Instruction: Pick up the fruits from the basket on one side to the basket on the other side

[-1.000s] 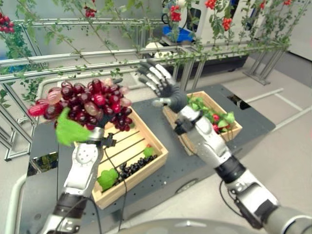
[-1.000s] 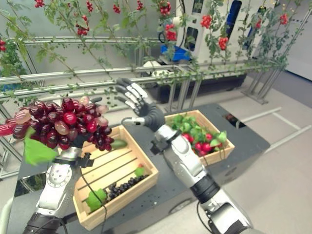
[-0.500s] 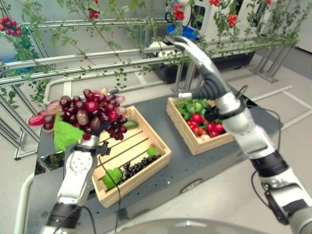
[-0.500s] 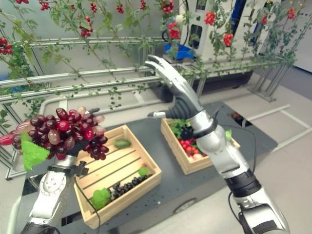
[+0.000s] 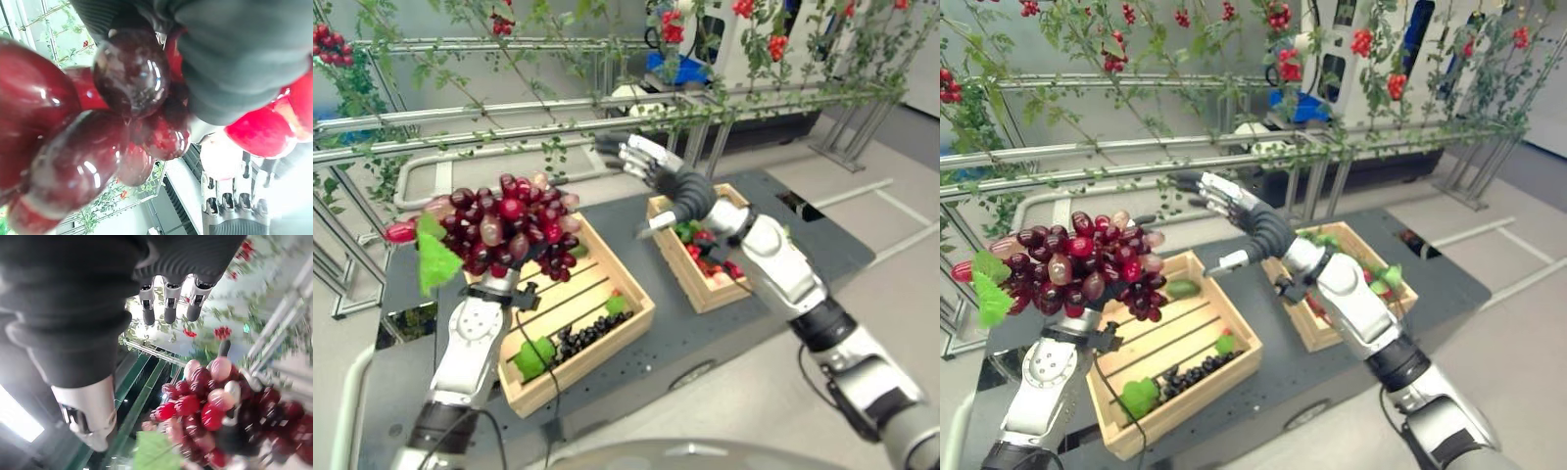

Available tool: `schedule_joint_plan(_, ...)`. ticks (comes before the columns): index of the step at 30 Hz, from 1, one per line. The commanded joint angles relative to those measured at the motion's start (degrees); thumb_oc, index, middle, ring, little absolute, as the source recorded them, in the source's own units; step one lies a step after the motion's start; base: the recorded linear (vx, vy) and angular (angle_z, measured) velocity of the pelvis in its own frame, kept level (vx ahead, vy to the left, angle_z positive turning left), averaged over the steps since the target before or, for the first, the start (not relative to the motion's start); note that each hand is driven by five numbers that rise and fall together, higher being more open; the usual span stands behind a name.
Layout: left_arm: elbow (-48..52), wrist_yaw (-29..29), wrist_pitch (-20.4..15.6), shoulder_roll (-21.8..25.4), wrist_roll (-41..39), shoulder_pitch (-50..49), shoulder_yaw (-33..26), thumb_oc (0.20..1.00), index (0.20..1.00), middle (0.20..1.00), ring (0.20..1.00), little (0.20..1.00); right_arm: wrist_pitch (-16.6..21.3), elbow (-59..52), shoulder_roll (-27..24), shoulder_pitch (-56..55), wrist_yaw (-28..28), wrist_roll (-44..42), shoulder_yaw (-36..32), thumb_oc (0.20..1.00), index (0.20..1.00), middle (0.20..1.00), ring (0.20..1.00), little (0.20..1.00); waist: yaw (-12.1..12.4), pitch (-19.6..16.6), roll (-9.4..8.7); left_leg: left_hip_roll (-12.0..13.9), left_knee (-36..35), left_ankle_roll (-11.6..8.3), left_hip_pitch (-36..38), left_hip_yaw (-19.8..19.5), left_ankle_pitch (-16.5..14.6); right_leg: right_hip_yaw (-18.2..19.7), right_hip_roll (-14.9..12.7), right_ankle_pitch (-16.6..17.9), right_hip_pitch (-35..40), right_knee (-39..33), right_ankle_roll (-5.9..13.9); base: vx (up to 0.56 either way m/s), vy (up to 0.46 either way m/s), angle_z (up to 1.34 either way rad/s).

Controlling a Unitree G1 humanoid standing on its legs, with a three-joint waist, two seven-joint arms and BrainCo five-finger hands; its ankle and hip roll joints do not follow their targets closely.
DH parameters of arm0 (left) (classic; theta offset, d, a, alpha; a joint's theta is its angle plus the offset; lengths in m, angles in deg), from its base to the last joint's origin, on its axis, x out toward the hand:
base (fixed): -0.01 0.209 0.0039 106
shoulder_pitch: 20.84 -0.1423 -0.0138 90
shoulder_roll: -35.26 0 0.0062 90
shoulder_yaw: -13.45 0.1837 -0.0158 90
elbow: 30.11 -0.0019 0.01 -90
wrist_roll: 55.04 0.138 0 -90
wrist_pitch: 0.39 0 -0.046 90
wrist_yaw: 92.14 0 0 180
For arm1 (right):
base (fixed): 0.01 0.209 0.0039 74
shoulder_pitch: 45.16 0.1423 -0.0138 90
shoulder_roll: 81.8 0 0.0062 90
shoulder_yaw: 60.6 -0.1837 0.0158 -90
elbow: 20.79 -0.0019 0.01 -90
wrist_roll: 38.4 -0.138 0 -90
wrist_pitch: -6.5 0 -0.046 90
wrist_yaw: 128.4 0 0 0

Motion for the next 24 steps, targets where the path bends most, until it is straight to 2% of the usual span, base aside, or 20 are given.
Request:
schedule_joint_plan(1,2.3,0.7,-2.5,3.1,-0.5,3.6,0.9,0.200,0.200,0.200,0.200,0.200,-1.4,2.6,4.6,-1.9,1.4,-12.3,-0.2,1.000,1.000,1.000,1.000,1.000,0.6,-2.5,-0.26,-2.2,4.0,2.21,-3.3,0.4,-4.0,-2.1,-3.8,-3.8,0.0,3.5,3.55,0.00,0.000,0.00)
schedule_joint_plan(7,3.1,3.2,-0.1,5.6,0.8,1.0,-2.3,0.200,0.200,0.200,0.200,0.200,-2.2,2.2,6.1,-6.9,1.6,-9.1,-0.8,1.000,1.000,1.000,1.000,1.000,0.9,-1.6,0.28,-2.3,4.2,2.38,-3.5,0.2,-4.1,-2.3,-3.9,-3.9,-0.1,3.8,3.49,0.00,0.000,0.00)
schedule_joint_plan(11,2.5,7.2,2.6,7.2,-2.8,-1.6,-4.1,0.200,0.200,0.200,0.200,0.200,-2.2,2.5,6.7,-10.6,1.6,-6.8,-1.1,1.000,1.000,1.000,1.000,1.000,1.0,-0.6,0.85,-2.4,4.3,2.51,-3.7,0.2,-4.2,-2.3,-4.0,-4.0,-0.3,3.8,3.49,0.00,0.000,0.00)
schedule_joint_plan(13,2.8,11.2,5.6,9.8,-7.0,-4.8,-5.7,0.200,0.200,0.200,0.200,0.200,-2.8,2.8,6.0,-13.4,2.2,-5.2,-1.6,1.000,1.000,1.000,1.000,1.000,1.0,0.0,1.46,-2.5,4.3,2.59,-3.9,0.3,-4.1,-2.4,-4.2,-3.9,-0.4,3.8,3.52,0.00,0.000,0.00)
schedule_joint_plan(16,2.7,13.3,7.3,12.7,-7.7,-7.3,-7.4,0.200,0.200,0.200,0.200,0.200,-2.8,4.2,6.1,-15.9,1.7,-4.6,-2.2,1.000,1.000,1.000,1.000,1.000,0.9,0.5,1.99,-2.5,4.3,2.59,-4.1,0.3,-4.0,-2.4,-4.3,-3.8,-0.7,3.8,3.58,0.00,0.000,0.00)
schedule_joint_plan(24,3.7,15.2,8.3,15.7,-11.6,-10.0,-10.0,0.200,0.200,0.200,0.200,0.200,-3.5,2.9,3.9,-17.8,3.0,-2.7,-2.0,1.000,1.000,1.000,1.000,1.000,1.2,1.3,2.95,-2.6,4.2,2.45,-4.8,0.0,-3.6,-2.5,-4.4,-3.7,-1.3,3.7,3.80,0.00,0.000,0.00)
